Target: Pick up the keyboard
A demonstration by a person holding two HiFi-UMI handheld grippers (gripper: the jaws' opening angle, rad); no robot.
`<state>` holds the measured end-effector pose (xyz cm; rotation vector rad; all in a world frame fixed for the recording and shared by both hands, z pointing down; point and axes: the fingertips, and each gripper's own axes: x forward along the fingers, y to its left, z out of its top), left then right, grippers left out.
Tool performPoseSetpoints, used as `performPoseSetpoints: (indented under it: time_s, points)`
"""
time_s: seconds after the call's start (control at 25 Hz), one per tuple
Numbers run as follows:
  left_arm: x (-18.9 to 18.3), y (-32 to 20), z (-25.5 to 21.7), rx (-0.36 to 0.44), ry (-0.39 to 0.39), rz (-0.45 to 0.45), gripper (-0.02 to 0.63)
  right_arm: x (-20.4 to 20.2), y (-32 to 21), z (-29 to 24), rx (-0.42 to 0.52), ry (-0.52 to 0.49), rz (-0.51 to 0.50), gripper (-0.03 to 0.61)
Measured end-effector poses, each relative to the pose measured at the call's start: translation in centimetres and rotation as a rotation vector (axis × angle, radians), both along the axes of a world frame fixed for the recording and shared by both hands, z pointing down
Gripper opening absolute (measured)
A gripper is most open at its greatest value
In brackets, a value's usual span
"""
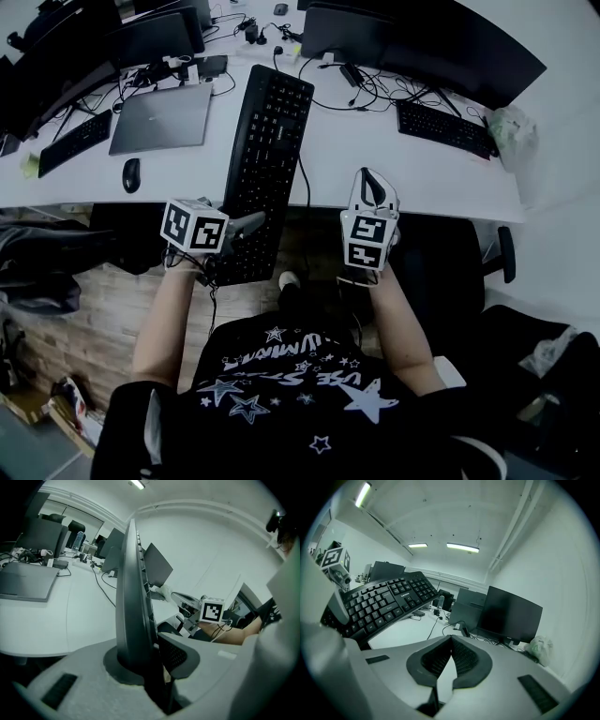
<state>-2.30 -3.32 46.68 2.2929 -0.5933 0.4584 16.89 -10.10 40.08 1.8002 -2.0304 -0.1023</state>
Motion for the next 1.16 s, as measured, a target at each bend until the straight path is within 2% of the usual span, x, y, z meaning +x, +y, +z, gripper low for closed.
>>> performPoseSetpoints:
  time_s: [0.32, 0.76, 1.16]
  points:
    - [-2.9, 4.3, -1.0, 0.012, 0.07, -0.015, 0.092, -2.5, 4.6, -0.5, -0.008, -0.005, 0.013, 0.008]
    - [-7.4, 13.3, 0.4, -0.022, 0.118, -0.015, 0.092, -7.0, 14.9, 1.5, -0.042, -0.013, 0.0, 0.008]
    - [-8.1, 20.2, 1.8, -0.044, 0.153, 0.037, 0.094, -8.8, 22.6, 5.0, -0.107, -0.05, 0.016, 0.008]
